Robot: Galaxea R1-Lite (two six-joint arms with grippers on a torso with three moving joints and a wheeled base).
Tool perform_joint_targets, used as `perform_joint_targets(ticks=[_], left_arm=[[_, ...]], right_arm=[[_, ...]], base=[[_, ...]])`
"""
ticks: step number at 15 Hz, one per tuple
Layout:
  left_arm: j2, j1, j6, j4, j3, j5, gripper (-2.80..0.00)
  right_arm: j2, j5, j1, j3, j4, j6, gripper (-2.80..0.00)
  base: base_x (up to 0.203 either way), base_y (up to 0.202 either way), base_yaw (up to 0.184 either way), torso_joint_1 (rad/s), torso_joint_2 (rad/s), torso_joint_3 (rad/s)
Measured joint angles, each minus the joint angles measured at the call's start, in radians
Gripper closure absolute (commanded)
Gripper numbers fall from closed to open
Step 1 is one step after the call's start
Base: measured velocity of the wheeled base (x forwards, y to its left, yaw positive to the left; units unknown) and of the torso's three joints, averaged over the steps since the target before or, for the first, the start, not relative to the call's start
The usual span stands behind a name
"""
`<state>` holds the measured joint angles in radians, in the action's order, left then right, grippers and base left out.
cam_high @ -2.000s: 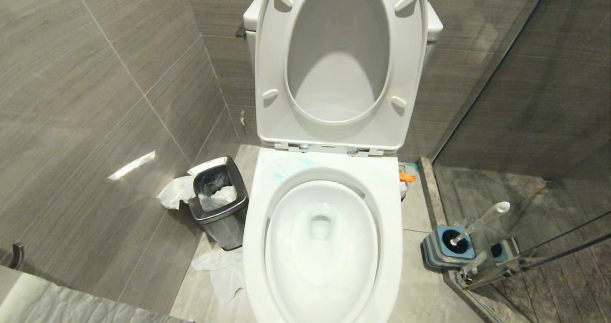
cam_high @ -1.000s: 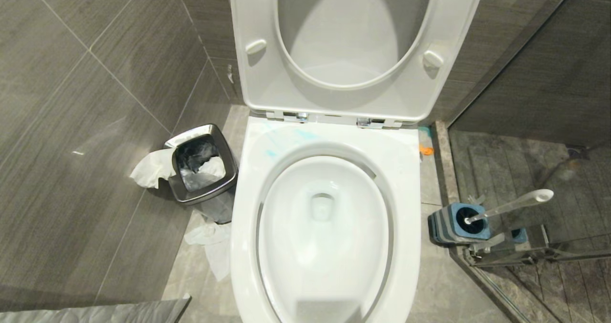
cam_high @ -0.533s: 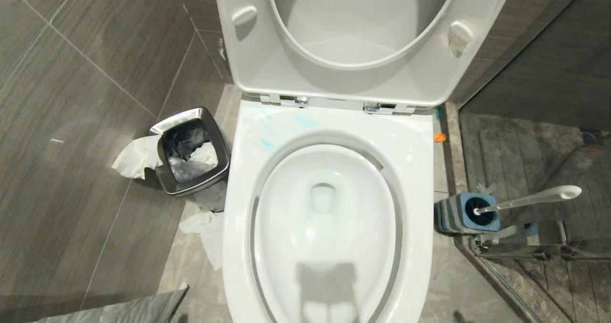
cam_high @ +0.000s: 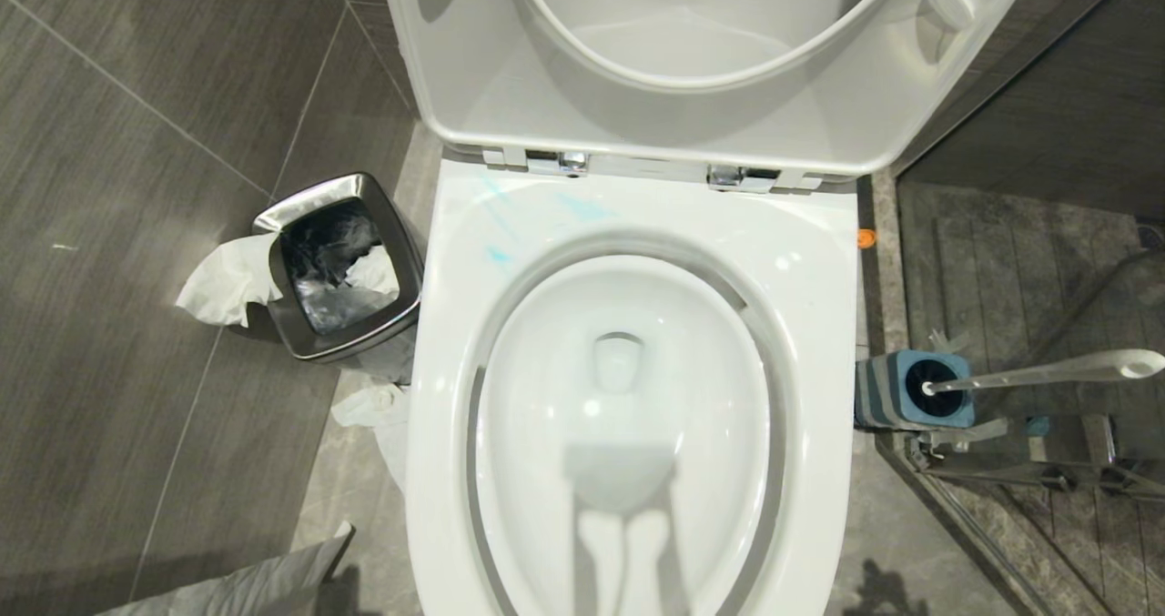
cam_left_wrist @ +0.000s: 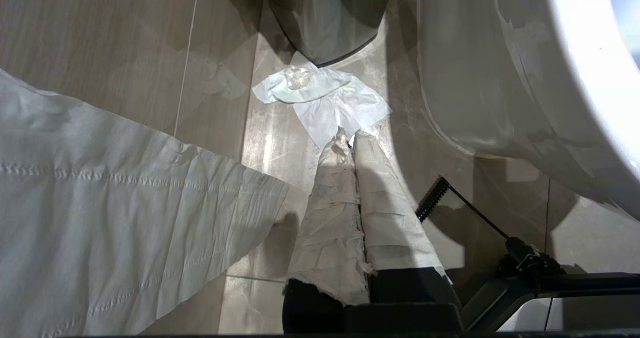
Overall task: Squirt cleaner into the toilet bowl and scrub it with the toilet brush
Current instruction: Pour in the cleaning agent
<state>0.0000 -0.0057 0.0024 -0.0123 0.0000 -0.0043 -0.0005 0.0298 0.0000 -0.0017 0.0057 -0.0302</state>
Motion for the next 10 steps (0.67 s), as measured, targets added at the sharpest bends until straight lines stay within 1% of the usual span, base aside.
perform_joint_targets(ticks=[7, 10], left_arm=[[0.000, 0.000, 0.004, 0.000, 0.000, 0.000, 0.00], [0.000, 0.000, 0.005, 0.000, 0.000, 0.000, 0.00]], right_arm=[[0.000, 0.000, 0.000, 0.000, 0.000, 0.000, 0.00], [0.000, 0.000, 0.000, 0.000, 0.000, 0.000, 0.00]], base=[[0.000, 0.000, 0.000, 0.000, 0.00, 0.000], [0.000, 0.000, 0.000, 0.004, 0.00, -0.131]])
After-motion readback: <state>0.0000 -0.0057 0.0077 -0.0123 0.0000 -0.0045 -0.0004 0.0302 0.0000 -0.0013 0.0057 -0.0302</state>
